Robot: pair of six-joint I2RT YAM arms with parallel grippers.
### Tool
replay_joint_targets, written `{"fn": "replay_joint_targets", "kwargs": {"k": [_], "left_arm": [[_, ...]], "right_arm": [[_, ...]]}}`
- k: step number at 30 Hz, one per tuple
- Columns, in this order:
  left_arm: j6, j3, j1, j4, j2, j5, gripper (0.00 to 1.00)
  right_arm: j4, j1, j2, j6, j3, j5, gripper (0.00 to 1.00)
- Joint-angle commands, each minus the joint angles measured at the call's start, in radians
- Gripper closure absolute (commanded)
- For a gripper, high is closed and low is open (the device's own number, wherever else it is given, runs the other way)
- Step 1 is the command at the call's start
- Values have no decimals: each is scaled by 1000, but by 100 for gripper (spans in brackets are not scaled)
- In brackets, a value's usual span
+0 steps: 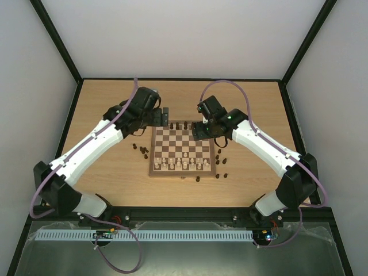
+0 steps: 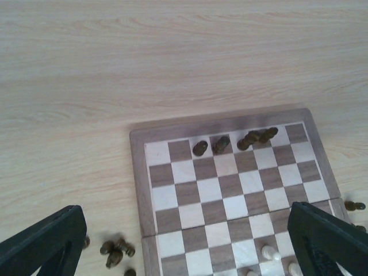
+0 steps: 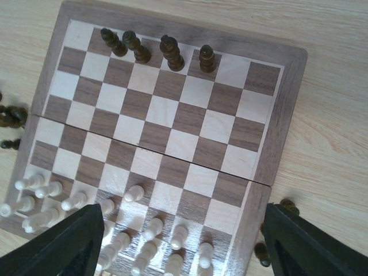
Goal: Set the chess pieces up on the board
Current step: Pick up the chess piece at the center of the board.
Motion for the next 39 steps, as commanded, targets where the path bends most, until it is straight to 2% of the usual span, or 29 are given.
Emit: {"fn": "replay_joint_targets", "kwargs": {"k": [1,4,5,9,14,24,30,34,39], "left_arm": [[-38,-114,14,28,-82,25,1],[-63,-198,14,45,-154,42,1],[-72,-235,15,56,-179,52,1],[-102,-368,15,108,-269,112,0],[-126,-459,12,129,-347,143,1],[-117,-519,11,137,-424,155,1],[-112,-546,12,152,-454,164,1],[-105,-536,12,166,-444,193,1],[-105,-539,12,174,-460,191,1]], "right_arm": [[-21,7,-21,12,-25,0,18],[-15,7,-41,26,-66,2,2],[-10,7,-52,35,-86,9,1],[11,6,-87,76,-163,47,1],[51,6,-138,126,-249,74,2],[66,6,-194,202,-352,115,1],[62,6,-286,258,-434,139,1],[60,6,-331,285,-471,103,1],[97,6,-416,269,-532,-27,0]]}}
